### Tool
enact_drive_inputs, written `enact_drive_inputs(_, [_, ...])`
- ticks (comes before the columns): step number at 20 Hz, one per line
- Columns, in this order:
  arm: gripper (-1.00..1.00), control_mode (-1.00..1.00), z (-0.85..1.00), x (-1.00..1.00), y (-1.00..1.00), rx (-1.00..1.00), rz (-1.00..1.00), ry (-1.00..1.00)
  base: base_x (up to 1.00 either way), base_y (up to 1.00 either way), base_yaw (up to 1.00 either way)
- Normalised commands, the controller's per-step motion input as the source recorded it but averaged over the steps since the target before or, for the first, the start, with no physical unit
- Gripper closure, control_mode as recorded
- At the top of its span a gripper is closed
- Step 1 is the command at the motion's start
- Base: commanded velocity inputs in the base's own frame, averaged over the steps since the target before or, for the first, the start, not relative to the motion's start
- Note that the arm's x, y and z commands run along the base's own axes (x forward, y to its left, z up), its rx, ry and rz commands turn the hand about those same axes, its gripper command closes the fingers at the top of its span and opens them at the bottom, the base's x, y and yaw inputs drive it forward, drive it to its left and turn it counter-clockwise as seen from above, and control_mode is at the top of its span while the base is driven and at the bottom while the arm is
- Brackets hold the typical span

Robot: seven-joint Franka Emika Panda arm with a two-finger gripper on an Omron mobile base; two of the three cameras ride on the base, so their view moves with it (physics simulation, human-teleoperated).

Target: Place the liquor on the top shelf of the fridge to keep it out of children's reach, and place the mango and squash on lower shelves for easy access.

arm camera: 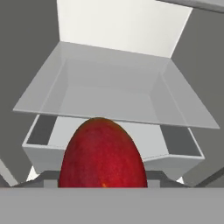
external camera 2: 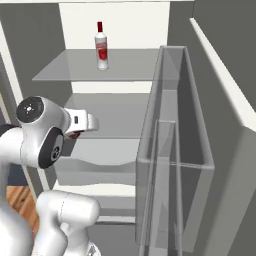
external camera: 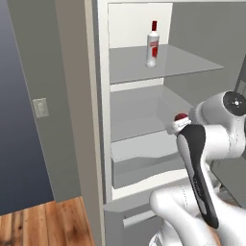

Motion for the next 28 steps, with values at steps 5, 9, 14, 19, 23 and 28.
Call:
enact_drive_inputs(5, [1.00, -1.00, -0.35, 0.88, 0.00, 0.01, 0.01, 0.00, 0.00, 0.00, 0.00])
enact_drive_inputs(9, [1.00, -1.00, -0.36, 0.82, 0.00, 0.00, 0.01, 0.00, 0.00, 0.00, 0.00])
enact_drive_inputs(14, [1.00, -1.00, -0.28, 0.67, 0.00, 0.00, 0.01, 0.07, 0.00, 0.00, 0.00])
enact_drive_inputs(19, [1.00, -1.00, -0.19, 0.63, -0.05, 0.00, 0.00, 0.12, 0.00, 0.00, 0.00])
enact_drive_inputs(23, [1.00, -1.00, -0.16, 0.61, -0.07, 0.00, 0.00, 0.15, 0.00, 0.00, 0.00])
enact_drive_inputs(28, [1.00, -1.00, -0.36, 0.44, -0.10, 0.00, 0.01, 0.01, 0.00, 0.00, 0.00])
